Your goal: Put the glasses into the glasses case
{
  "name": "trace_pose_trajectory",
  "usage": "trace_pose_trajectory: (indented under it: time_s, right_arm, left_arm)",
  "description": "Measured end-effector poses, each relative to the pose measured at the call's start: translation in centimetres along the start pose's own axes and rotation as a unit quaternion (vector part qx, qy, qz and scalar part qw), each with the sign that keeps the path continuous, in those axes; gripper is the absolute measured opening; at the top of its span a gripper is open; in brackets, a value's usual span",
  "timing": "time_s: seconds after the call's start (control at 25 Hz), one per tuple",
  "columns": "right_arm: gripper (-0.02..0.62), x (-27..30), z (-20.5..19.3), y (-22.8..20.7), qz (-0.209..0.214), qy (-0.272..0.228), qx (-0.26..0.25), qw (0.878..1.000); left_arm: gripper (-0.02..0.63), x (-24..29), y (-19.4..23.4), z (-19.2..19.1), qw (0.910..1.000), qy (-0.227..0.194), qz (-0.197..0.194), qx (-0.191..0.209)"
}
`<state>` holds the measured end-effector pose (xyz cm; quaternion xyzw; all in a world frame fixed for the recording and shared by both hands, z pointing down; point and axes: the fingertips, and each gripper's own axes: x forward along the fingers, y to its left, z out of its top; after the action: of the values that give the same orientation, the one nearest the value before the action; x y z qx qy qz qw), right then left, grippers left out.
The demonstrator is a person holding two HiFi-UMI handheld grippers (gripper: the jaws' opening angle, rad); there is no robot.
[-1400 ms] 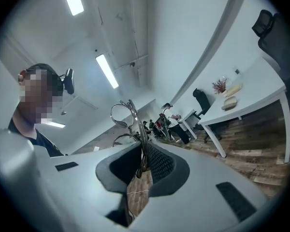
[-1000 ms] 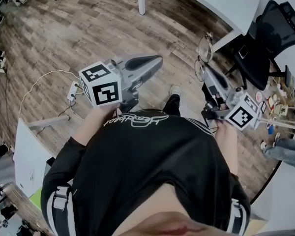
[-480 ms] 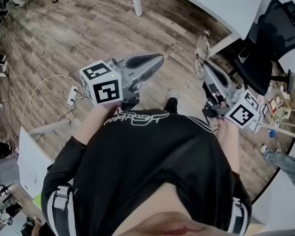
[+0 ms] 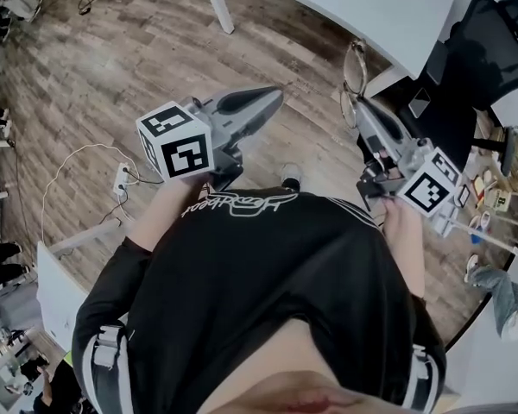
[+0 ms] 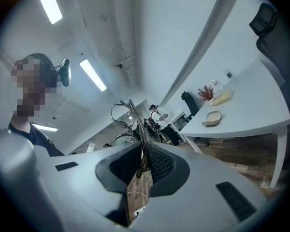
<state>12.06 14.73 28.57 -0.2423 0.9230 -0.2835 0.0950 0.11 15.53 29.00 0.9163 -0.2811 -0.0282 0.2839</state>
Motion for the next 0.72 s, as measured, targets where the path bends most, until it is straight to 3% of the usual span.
trace_pose_trajectory:
  time_s: [0.36,0.72]
  right_arm:
    - [0.032,-1.4,4.5,-6.2,0.008,-0.002,-0.004,1.000]
    - [0.032,-0.9,6.3,-8.9,0.018,-0.004,-0.005,1.000]
  left_arm:
    - [0.006,8.0,0.9,2.4,0.9999,-0.002,-0.005,0.013]
    - [0.006,10.6,2.2,3.5,0.9999,-0.009,0.000,0.014]
